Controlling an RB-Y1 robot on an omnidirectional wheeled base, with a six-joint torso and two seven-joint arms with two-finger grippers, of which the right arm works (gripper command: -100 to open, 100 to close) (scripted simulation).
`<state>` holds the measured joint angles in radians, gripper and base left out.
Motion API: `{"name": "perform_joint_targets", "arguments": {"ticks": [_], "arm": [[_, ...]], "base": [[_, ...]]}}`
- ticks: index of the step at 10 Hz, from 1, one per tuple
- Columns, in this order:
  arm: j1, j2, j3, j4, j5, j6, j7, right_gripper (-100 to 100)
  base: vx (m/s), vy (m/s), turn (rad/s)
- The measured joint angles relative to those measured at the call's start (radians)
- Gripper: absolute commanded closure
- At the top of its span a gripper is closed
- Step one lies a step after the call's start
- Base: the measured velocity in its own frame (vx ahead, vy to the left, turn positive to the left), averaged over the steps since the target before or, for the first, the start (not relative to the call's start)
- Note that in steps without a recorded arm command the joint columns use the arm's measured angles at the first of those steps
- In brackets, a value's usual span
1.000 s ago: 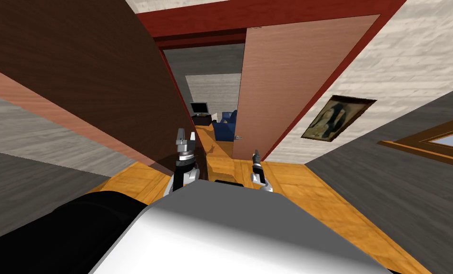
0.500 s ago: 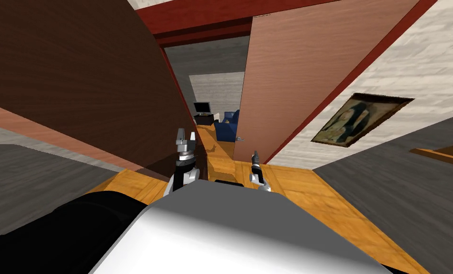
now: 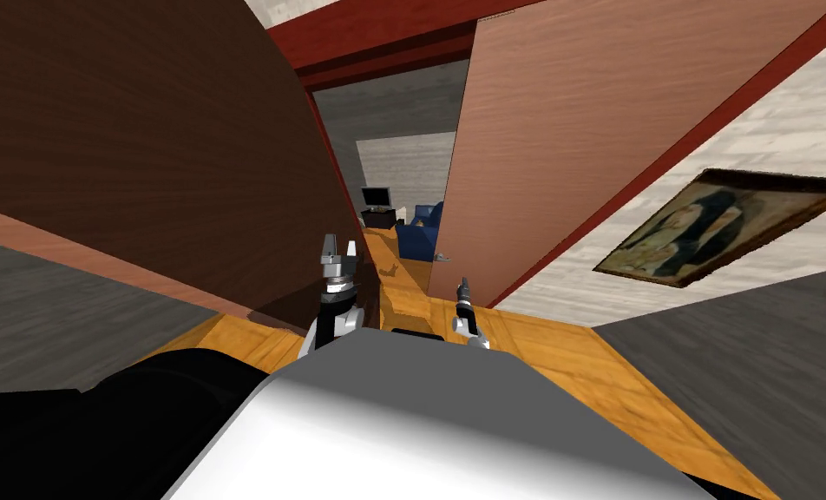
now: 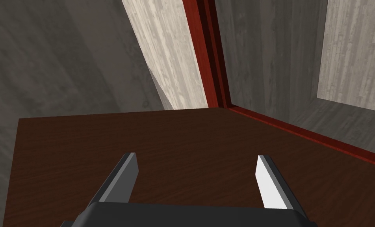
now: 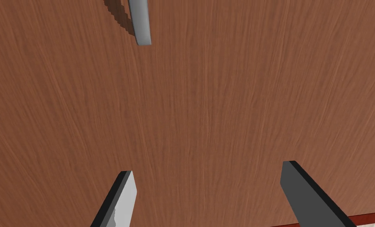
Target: Pull the door open
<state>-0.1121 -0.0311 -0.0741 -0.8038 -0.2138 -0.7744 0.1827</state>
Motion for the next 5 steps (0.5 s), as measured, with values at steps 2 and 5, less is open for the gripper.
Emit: {"name": "perform_joint_targets", "arguments": {"ticks": [2,5], "arm": [[-0.013,0.011,-0.004,0.033,-0.010,-0.007,0.011,-100],[-0.034,0.023,-0.009,0.086,-0.022,-0.021,0.021,-100]], "base": [[0.071,-0.027,0.105],[0.068,-0.024,0.095]]}}
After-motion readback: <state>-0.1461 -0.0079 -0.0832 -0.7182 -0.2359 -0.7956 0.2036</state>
